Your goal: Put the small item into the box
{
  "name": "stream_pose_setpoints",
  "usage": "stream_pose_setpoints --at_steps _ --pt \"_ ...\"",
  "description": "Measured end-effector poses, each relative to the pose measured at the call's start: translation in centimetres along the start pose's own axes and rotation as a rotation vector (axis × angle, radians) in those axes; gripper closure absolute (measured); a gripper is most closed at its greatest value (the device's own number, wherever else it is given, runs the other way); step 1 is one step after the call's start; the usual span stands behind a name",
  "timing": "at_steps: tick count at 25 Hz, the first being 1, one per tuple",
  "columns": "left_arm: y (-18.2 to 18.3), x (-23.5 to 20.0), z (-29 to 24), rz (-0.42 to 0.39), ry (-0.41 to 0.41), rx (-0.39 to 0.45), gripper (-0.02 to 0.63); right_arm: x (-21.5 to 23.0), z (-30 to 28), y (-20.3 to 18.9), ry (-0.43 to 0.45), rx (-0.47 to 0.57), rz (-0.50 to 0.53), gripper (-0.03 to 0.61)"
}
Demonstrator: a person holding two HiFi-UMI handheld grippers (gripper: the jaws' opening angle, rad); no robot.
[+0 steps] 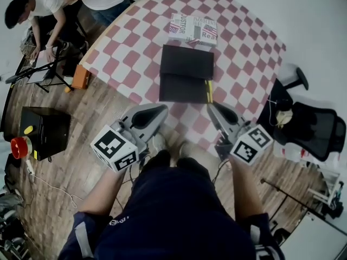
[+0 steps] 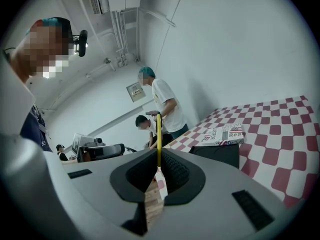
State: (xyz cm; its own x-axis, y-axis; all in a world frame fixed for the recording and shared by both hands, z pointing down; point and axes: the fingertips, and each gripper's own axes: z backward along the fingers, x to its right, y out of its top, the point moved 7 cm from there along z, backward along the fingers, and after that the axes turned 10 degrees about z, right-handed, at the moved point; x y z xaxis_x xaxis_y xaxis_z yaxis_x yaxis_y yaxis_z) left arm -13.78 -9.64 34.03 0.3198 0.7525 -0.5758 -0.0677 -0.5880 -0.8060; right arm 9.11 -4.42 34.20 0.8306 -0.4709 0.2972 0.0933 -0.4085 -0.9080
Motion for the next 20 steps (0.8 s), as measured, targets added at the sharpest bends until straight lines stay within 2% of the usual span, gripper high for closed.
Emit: stream_pose_setpoints --at_steps 9,20 --pt "-0.4 -2.9 -0.8 0.027 0.064 -0.004 0.578 4.2 -5.0 -1.6 0.03 -0.119 0.052 0.545" --pt "-2.7 -5.2 -1.1 0.111 0.211 0.022 0.578 8.1 -13.3 -7.6 0.185 -0.347 0.106 0.545"
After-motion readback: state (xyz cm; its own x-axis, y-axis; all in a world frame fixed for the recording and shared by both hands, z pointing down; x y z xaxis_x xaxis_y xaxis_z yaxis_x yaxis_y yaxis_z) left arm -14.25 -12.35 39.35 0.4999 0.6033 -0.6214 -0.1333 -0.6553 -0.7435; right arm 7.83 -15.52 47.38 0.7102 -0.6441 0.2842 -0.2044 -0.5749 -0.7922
